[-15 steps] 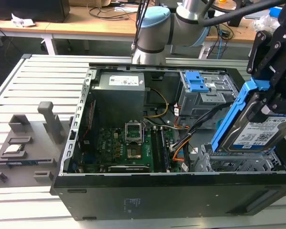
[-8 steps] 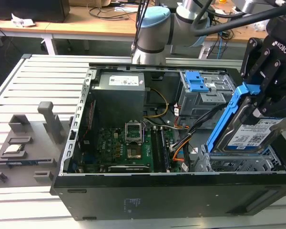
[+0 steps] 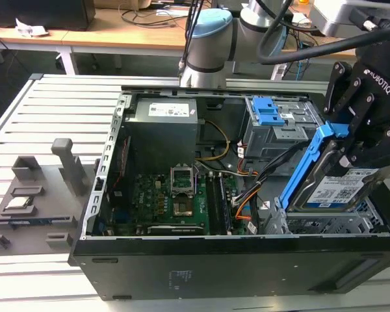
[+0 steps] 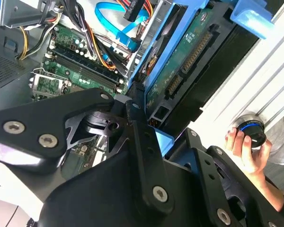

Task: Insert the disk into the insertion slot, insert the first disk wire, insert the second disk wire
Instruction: 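Insert the disk into the insertion slot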

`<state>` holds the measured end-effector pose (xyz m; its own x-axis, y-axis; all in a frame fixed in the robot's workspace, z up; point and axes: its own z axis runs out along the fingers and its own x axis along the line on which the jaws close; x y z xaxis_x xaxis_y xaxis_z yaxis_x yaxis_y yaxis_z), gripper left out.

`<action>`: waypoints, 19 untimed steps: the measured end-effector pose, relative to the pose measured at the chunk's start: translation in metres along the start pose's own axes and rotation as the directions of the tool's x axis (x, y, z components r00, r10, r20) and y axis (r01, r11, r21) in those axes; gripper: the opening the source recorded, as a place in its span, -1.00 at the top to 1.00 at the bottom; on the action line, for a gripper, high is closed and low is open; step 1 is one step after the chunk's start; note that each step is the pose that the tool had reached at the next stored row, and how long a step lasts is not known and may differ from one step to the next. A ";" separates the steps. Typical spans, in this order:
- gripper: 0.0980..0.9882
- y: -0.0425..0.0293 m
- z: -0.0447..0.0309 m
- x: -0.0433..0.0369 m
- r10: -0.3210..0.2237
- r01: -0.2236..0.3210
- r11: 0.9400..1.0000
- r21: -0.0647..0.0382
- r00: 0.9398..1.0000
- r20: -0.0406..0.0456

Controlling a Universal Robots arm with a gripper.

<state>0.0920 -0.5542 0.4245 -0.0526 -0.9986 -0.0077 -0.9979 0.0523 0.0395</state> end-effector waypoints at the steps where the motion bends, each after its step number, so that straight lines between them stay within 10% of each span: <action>1: 0.40 -0.0001 0.0025 0.0000 0.000 0.000 1.000 0.000 1.000 0.000; 13: 0.40 -0.0012 0.0308 0.0002 0.000 0.000 1.000 0.000 1.000 0.000; 19: 0.40 -0.0013 0.0327 0.0003 0.000 0.000 1.000 0.000 1.000 0.000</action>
<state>0.0920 -0.5542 0.3917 -0.0527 -0.9986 -0.0074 -0.9978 0.0524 0.0395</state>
